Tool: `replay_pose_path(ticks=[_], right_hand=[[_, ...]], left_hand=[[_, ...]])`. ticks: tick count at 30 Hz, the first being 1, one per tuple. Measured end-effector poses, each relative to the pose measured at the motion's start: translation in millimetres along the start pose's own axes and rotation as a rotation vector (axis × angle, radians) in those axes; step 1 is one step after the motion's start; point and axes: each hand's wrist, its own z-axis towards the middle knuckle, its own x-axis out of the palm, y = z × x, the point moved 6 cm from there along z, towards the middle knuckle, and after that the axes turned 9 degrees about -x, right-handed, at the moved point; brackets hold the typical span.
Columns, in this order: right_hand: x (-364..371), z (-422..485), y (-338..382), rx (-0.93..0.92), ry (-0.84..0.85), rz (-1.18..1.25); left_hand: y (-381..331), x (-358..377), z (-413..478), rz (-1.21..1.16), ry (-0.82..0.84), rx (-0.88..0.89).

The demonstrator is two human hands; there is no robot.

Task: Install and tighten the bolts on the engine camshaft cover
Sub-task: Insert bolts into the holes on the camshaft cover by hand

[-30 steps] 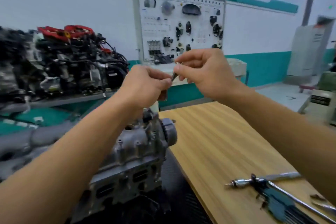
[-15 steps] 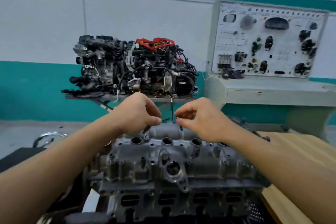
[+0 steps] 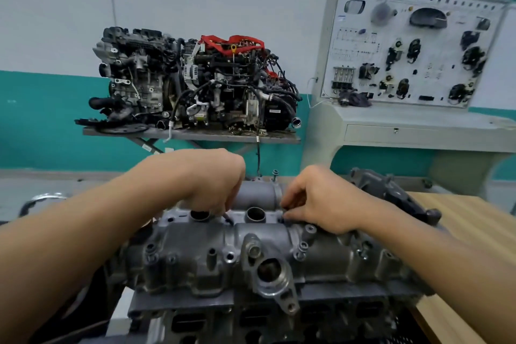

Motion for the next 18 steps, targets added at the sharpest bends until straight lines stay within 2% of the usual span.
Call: replay_pose_path(ticks=[4,8,12,18], right_hand=[[3,6,8,-0.082,0.108,-0.085],[8,7,13,-0.115,0.123,-0.051],[7,-1,9,-0.083,-0.001,0.035],[-7,-13,12,-0.083,-0.277,-0.144]], left_hand=[[-6,-3,5,0.095,0.041,0.021],[-7,-8,8,0.192,0.025,0.002],[-15,-8,11,0.202,0.05,0.019],[-36,-2,19,0.195,0.042,0.066]])
